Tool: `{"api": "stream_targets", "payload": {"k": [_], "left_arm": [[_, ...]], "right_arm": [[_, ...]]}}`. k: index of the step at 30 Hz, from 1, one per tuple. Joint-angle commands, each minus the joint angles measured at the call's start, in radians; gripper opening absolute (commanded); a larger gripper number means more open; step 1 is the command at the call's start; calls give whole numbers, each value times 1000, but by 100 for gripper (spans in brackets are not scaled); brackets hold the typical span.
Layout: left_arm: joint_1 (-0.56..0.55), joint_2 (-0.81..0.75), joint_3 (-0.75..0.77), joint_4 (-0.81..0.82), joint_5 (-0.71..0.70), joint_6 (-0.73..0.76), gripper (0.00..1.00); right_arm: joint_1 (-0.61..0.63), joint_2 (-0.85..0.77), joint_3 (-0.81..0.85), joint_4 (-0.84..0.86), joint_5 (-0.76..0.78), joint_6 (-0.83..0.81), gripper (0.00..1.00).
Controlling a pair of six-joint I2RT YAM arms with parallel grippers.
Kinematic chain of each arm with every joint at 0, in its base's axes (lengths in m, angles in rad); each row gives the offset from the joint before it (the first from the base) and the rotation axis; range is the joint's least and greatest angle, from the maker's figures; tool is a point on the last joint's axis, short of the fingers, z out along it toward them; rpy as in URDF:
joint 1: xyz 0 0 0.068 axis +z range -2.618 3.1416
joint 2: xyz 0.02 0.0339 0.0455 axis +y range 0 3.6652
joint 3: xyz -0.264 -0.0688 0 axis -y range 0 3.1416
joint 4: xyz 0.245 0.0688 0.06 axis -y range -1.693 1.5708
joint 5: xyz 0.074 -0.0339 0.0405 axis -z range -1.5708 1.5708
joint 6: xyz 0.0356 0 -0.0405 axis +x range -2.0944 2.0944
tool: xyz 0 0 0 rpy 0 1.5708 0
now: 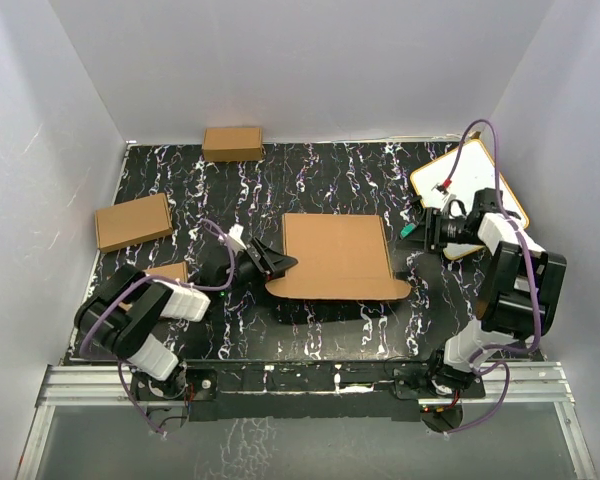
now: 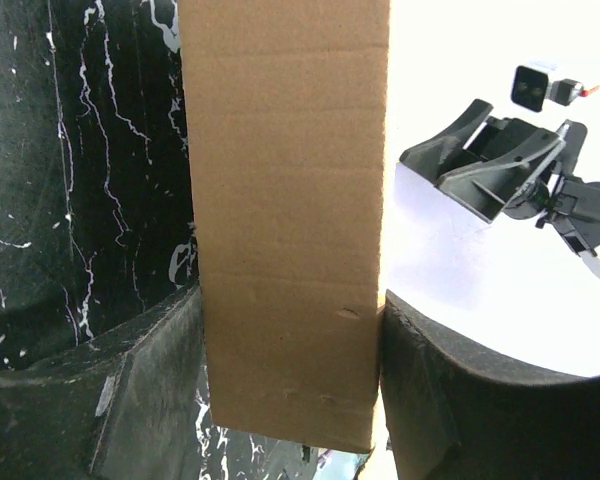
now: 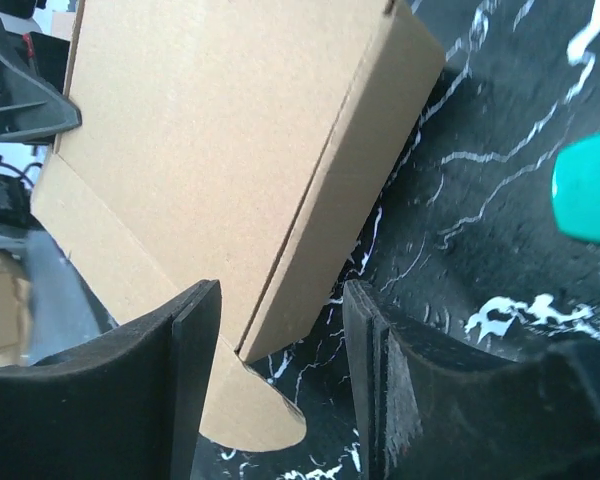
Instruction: Fold the paper box
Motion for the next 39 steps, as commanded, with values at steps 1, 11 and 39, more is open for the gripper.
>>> {"api": "stream_targets", "payload": {"k": [1, 11, 39], "left_arm": [[0, -129, -5, -51, -36, 6, 32], [12, -335, 69, -384, -98, 1, 31], [52, -187, 635, -1139, -10, -255, 29]], "right_arm": [[-6, -97, 121, -102, -47, -197, 57], [59, -229, 311, -343, -107, -542, 78], [766, -518, 118, 50, 426, -776, 100]]}}
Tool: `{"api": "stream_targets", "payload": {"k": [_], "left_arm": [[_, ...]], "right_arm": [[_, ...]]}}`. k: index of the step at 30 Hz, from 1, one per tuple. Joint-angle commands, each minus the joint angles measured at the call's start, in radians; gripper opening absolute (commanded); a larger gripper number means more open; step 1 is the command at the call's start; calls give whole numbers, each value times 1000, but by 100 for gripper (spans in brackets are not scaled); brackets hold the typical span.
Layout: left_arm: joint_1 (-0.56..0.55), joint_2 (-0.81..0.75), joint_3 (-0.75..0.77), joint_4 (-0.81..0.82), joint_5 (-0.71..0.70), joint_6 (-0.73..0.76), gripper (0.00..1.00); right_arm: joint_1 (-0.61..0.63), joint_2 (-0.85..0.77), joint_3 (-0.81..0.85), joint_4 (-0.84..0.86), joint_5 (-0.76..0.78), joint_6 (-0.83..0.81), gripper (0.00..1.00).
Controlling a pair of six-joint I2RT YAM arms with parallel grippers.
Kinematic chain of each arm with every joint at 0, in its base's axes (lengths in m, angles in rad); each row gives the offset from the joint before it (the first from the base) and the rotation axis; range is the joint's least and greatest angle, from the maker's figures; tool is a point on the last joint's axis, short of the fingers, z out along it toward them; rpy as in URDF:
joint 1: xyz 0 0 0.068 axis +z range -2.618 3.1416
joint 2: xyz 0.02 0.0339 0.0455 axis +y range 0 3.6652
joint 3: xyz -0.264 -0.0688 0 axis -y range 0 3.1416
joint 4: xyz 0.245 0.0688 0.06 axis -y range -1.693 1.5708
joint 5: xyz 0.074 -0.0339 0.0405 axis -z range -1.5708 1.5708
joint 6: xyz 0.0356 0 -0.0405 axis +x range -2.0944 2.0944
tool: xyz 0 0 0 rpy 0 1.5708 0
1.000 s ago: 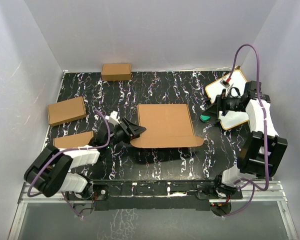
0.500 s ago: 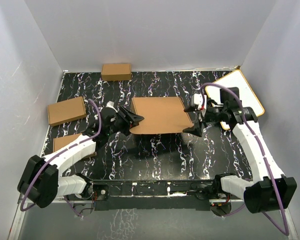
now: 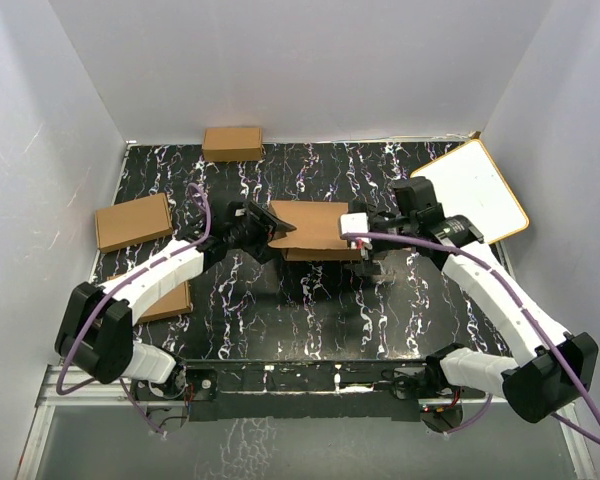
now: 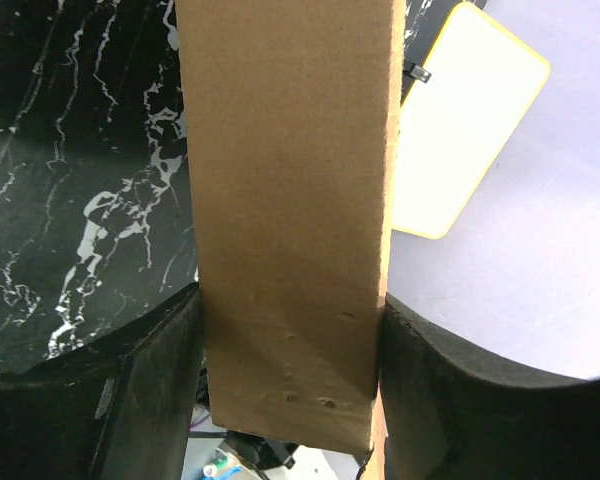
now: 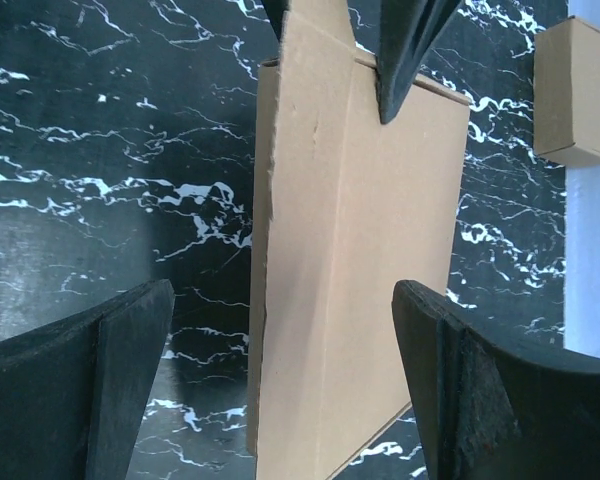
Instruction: Fold the paper box
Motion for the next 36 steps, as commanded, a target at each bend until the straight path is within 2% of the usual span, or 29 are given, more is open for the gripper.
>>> {"api": "stream_targets", "payload": {"k": [1, 15, 30, 33, 36], "left_arm": [[10, 7, 84, -7, 66, -68, 29], [11, 33, 95, 24, 91, -151, 29], [14, 38, 86, 56, 103, -185, 29], [14, 40, 86, 63, 108, -189, 29], [13, 40, 85, 67, 112, -191, 30]], "right_arm": [[61, -26, -11, 141, 159, -7, 100], [146, -4, -162, 380, 396, 20, 100], [179, 29, -227, 489, 478, 9, 99], [182, 36, -238, 514, 502, 3, 96], [185, 43, -242, 524, 504, 0, 88]]}}
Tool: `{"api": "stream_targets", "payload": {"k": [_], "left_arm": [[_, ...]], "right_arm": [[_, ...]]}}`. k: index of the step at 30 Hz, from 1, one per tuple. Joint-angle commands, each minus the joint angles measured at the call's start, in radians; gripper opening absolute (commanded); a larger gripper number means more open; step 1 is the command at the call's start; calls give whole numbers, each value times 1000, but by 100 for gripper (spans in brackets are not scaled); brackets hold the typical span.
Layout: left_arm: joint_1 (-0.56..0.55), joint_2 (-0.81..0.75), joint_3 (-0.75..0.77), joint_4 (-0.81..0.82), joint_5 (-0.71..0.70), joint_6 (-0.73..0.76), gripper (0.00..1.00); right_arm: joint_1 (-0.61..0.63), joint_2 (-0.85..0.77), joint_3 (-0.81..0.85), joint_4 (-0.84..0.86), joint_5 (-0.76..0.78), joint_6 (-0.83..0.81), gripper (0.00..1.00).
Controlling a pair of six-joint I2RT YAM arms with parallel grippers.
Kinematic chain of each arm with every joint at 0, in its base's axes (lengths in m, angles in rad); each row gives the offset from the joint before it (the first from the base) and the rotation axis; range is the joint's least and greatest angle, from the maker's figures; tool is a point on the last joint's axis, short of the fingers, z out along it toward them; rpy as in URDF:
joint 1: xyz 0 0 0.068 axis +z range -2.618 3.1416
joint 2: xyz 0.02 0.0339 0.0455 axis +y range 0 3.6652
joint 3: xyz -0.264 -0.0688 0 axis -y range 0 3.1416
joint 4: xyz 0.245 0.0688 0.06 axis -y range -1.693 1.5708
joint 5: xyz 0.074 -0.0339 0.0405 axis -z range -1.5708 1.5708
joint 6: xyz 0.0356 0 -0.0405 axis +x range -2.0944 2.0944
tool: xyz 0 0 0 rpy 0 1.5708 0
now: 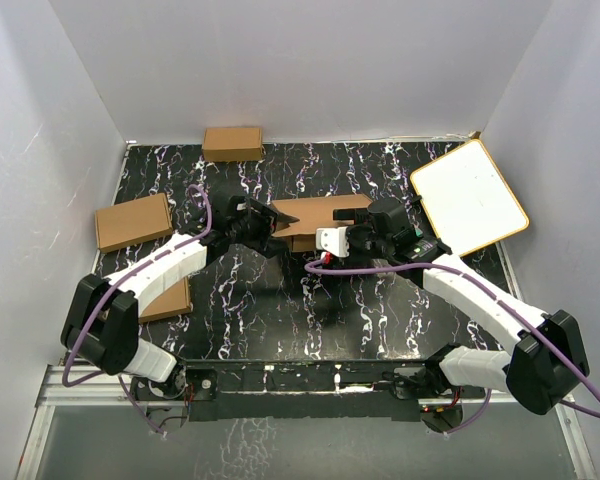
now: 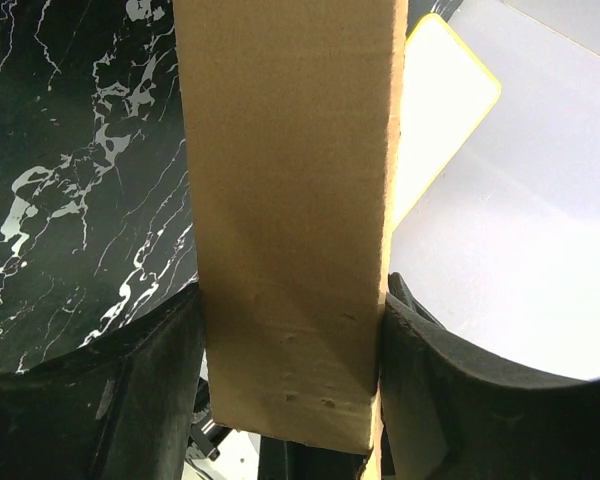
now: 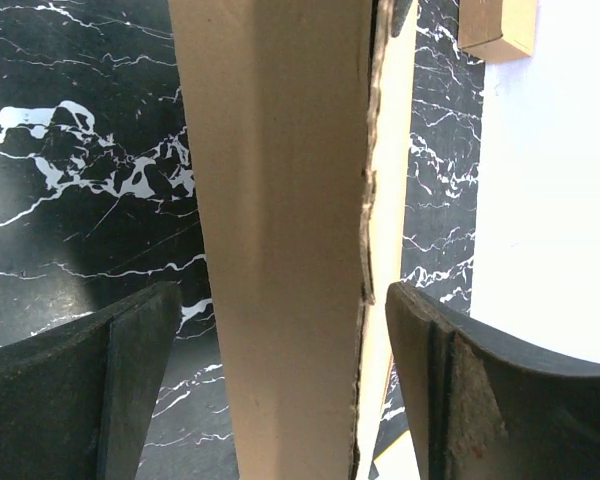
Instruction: Fold the paper box
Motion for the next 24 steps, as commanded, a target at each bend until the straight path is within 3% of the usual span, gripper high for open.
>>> {"api": "stream_targets", "payload": {"k": [1, 10, 15, 17, 21, 24], "left_arm": [[5, -16, 28, 58, 51, -21, 30], [6, -31, -10, 96, 48, -43, 35], [6, -43, -30, 134, 49, -57, 39], [6, -49, -36, 135, 43, -59, 39], [9, -54, -46, 135, 38, -69, 37], [9, -53, -48, 140, 41, -76, 36]], "right_arm": [[10, 10, -9, 91, 21, -16, 86], [12, -1, -10, 72, -8, -11, 64], [12, -4, -2, 62, -32, 19, 60], [10, -2, -1, 49, -41, 15, 62], [11, 0, -13, 17, -60, -26, 82], [13, 7, -31, 32, -41, -42, 90]]}}
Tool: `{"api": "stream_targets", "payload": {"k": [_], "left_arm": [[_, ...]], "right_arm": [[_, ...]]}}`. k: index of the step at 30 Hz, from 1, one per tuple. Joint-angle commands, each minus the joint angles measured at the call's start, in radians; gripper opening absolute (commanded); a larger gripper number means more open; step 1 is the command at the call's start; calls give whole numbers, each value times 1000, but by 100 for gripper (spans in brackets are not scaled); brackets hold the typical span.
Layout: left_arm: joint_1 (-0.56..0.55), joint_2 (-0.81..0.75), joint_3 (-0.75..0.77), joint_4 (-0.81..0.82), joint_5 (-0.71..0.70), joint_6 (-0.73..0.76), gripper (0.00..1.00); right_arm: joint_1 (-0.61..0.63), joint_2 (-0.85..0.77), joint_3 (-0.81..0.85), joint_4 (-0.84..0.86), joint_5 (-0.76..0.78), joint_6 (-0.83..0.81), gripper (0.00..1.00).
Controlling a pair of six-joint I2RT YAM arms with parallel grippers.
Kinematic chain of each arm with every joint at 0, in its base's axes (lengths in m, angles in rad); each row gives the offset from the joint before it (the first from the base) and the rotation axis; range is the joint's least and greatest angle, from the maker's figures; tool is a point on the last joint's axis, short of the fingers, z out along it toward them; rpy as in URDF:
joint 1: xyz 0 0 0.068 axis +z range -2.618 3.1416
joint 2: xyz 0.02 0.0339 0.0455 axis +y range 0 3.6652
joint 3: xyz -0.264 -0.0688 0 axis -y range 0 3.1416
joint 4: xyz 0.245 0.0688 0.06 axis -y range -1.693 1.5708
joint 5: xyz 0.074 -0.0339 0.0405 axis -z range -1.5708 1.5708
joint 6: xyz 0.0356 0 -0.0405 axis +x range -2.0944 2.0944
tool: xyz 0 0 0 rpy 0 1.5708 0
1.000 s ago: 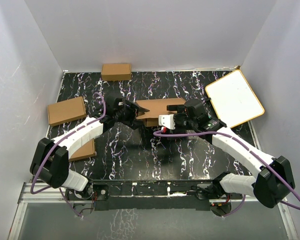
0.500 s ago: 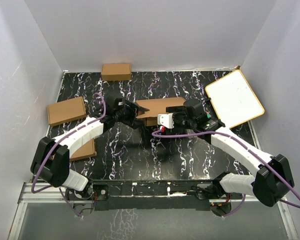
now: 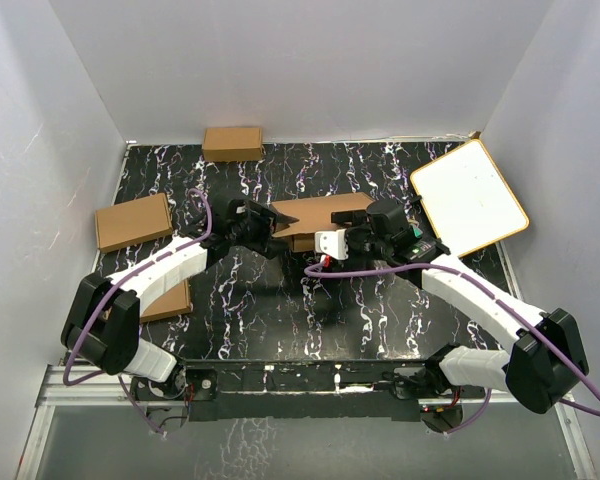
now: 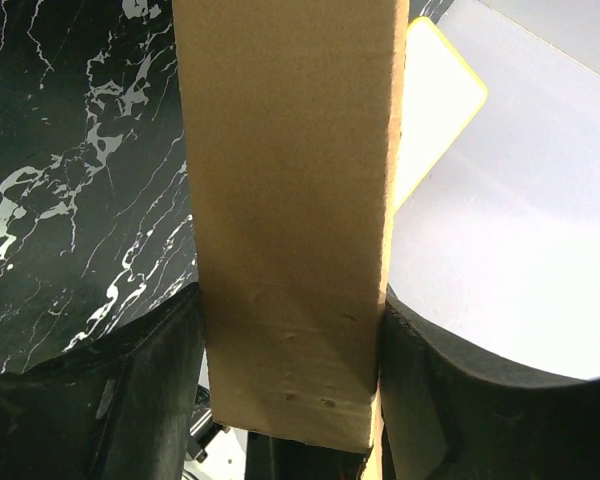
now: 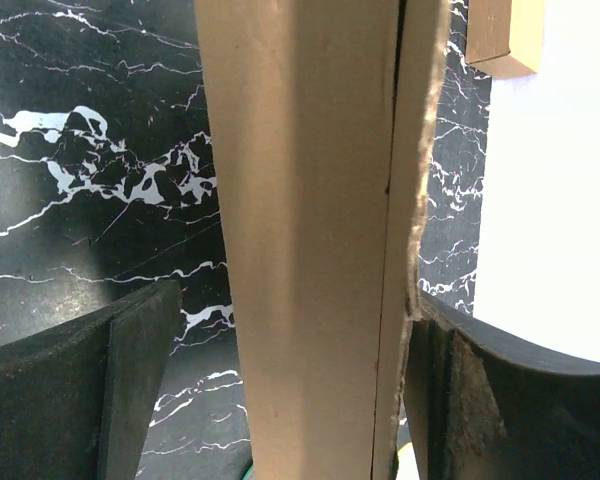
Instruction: Fold the paper box
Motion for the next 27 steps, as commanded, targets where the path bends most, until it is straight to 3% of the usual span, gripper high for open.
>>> {"api": "stream_targets", "payload": {"k": [1, 8, 21, 27], "left_arm": [[6, -56, -7, 72, 35, -33, 36], [6, -57, -1, 74, 46, -36, 36], [6, -70, -9, 80, 49, -44, 36], [7, -74, -12, 85, 49, -45, 37]], "right_arm": [[9, 1, -34, 40, -3, -31, 91], [16, 22, -52, 163, 122, -6, 89], [20, 21, -38, 160, 98, 32, 56], [21, 20, -22, 138, 74, 52, 50]]}}
